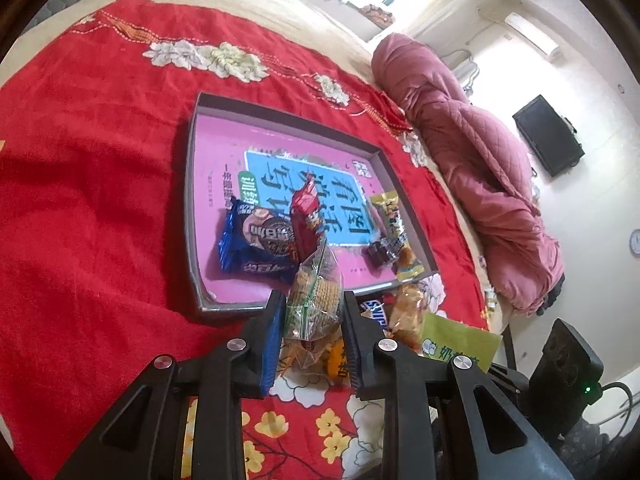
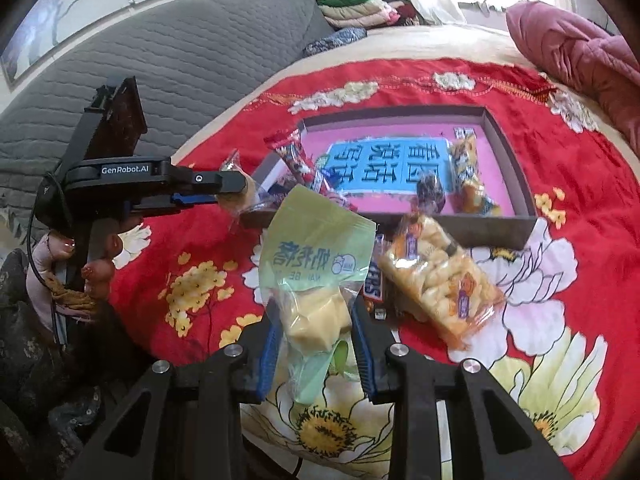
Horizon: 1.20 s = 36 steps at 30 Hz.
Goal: Organize snacks
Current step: 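Grasp the green-labelled bag with the right tool while the left tool grasps a clear wafer bag, then carry the green-labelled bag and the clear wafer bag over the pink tray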
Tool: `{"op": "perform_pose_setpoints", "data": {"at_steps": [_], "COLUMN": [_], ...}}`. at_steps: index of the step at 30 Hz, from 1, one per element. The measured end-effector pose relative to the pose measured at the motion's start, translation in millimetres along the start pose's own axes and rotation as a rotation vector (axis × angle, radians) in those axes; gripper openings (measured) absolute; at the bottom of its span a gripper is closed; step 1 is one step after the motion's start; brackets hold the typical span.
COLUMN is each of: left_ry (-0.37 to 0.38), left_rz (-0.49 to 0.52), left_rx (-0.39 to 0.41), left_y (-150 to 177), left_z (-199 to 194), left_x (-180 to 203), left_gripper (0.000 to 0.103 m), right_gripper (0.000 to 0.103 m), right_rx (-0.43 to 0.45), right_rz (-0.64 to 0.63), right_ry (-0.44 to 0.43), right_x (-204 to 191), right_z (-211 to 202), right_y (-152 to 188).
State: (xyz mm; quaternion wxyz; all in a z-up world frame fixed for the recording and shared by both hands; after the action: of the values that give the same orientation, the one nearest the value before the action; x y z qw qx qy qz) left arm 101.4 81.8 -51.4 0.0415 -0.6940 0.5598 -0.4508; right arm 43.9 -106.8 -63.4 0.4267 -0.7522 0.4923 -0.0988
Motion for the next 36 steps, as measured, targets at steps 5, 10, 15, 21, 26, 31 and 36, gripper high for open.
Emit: {"op": "perform_pose_setpoints", "data": {"at_steps": [5, 10, 15, 21, 26, 31, 36], "left_ry": [0.017, 0.021, 0.032, 0.033, 0.04, 0.033, 0.021], "left_rz": [0.017, 0.016, 0.016, 0.019, 0.044, 0.063, 0.092], "left_rx": [0.027, 0.047, 0.078, 0.074, 0.094, 0.1, 0.116], "left_y": [-2.4, -2.9, -3.5, -0.1, -2.7, -5.7, -10.8], "left_z": [-2.2, -0.2, -0.9, 4.7, 8.1, 19.0, 30.1], "left_x": [7.7, 10.6, 14.0, 17.3, 26.3, 30.5, 33.5], "left_gripper": [0.028, 0.028, 0.028, 0.028, 0.028, 0.028, 0.025], "right_gripper": [0.033, 0.033, 0.033, 0.033, 0.033, 0.033, 0.033], "right_rx": [0.038, 0.058, 0.072, 0.103, 0.126, 0.144, 0.15], "right_rz": [0.007, 0.01, 0.016, 0.028, 0.038, 0.04, 0.048], "right_ry": [0.009, 0.009, 0.017, 0.033, 0.042, 0.053, 0.056], "right_x": [4.0, 6.6, 9.2, 15.1, 20.7, 25.2, 29.5], "right_z": [-3.9, -3.2, -2.7, -2.0, -0.9, 0.8, 3.1], "right_y": [-7.0, -12.1, -14.2, -22.1, -28.3, -33.4, -35.3]}}
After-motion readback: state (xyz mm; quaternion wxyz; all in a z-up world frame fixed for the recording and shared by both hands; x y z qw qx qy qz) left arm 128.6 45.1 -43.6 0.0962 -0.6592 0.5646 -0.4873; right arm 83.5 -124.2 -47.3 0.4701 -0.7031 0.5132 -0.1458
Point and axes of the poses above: each gripper's, at about its wrist camera, not at the fingertips, and z roughly the way its jaws point, x to its right, y to its underside, the point moved 4 cm from there along z, roughly the way its jaws point, and after that the axes turned 12 degrees about x, right-handed, at the moved point
